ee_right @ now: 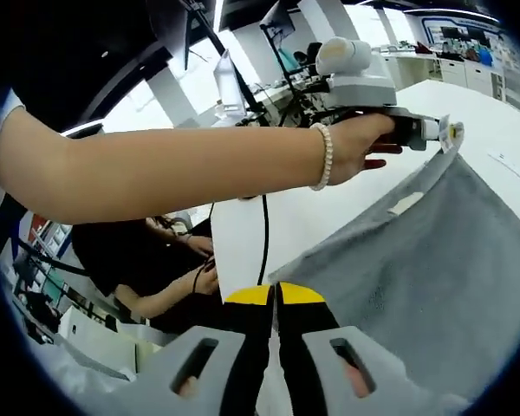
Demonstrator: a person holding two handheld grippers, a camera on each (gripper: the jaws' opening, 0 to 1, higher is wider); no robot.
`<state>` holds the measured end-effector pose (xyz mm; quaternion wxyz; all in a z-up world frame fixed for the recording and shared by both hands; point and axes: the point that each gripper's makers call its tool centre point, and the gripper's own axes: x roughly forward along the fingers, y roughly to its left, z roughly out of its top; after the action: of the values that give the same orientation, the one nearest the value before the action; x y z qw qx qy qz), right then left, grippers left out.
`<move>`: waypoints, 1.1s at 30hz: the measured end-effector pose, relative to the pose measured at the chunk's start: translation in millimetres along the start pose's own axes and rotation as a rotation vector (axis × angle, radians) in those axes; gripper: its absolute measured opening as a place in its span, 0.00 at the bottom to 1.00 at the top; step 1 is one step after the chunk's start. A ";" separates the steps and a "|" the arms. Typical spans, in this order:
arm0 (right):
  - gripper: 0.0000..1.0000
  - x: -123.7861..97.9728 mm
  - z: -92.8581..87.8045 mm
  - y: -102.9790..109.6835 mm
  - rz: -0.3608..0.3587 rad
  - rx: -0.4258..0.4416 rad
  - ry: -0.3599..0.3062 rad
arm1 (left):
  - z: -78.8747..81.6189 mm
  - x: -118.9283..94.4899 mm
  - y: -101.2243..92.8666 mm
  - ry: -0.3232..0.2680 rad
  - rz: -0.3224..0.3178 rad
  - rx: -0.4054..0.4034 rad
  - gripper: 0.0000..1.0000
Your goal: Fold the towel on the table until its edges align and the towel forms a compact rectangular stack.
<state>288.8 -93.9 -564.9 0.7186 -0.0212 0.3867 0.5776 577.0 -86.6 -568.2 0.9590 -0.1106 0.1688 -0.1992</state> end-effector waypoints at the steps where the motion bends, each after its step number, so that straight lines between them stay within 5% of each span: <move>1: 0.00 0.5 0.2 -1.7 -0.004 0.001 -0.007 | -1.5 0.0 0.1 0.000 0.000 -0.003 0.04; 33: 0.00 44.3 -15.5 -15.6 0.011 -0.007 0.062 | -34.8 4.6 29.4 0.073 0.045 -0.038 0.06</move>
<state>295.2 -70.4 -607.9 0.7029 -0.0395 0.4069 0.5821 578.3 -67.3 -609.6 0.9542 -0.1177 0.2097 -0.1780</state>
